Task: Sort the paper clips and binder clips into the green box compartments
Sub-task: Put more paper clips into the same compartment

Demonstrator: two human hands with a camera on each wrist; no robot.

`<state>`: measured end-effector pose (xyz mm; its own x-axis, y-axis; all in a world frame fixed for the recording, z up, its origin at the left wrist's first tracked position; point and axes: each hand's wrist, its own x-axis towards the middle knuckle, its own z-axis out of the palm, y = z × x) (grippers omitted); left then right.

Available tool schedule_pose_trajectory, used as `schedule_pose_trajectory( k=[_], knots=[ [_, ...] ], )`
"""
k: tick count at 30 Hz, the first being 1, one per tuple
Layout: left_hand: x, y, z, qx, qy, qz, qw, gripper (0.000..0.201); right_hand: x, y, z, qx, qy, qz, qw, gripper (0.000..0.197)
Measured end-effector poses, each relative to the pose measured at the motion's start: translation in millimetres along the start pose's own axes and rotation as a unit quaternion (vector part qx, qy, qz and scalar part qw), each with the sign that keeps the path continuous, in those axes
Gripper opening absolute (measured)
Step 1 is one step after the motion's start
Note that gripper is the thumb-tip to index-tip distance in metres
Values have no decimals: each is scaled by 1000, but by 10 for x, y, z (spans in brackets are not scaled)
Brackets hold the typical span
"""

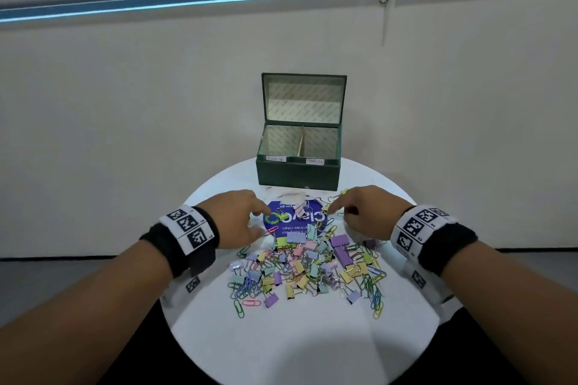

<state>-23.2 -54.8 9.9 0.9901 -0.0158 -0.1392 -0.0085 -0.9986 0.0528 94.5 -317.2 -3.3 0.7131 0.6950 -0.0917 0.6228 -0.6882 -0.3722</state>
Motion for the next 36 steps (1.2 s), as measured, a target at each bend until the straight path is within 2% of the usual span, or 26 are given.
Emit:
schedule_pose_trajectory(
  k=[2,3,8,12,15,20,23,26,31,36],
  knots=[
    [-47,28,11,-4,-35,-2,999,51,10,-27,11,7,-29,-10,1000,32],
    [-54,54,9,-2,-45,5,999,52,22,-41,22,6,-40,-18,999,28],
    [-13,152,-5,-2,-36,51,998,29,105,-136,73,4,-52,-26,998,20],
    [56,188,-15,-11,-32,24,999,19,117,-172,73,-3,-53,-24,998,9],
    [72,206,-24,-10,-32,12,999,18,125,-168,76,-10,-47,-23,999,17],
    [39,210,-42,-25,-9,1,1000,24,149,-113,95,11,18,-14,1000,15],
    [42,199,-54,-54,19,7,998,27,171,-99,121,23,26,-16,999,13],
    [58,179,-51,-93,13,-10,996,27,193,-120,62,25,40,-19,999,14],
    [87,173,-32,-91,-25,-30,995,27,447,-110,-259,73,142,13,987,13],
    [56,157,-24,-66,-40,-35,996,28,775,-195,-349,136,259,42,955,11]
  ],
)
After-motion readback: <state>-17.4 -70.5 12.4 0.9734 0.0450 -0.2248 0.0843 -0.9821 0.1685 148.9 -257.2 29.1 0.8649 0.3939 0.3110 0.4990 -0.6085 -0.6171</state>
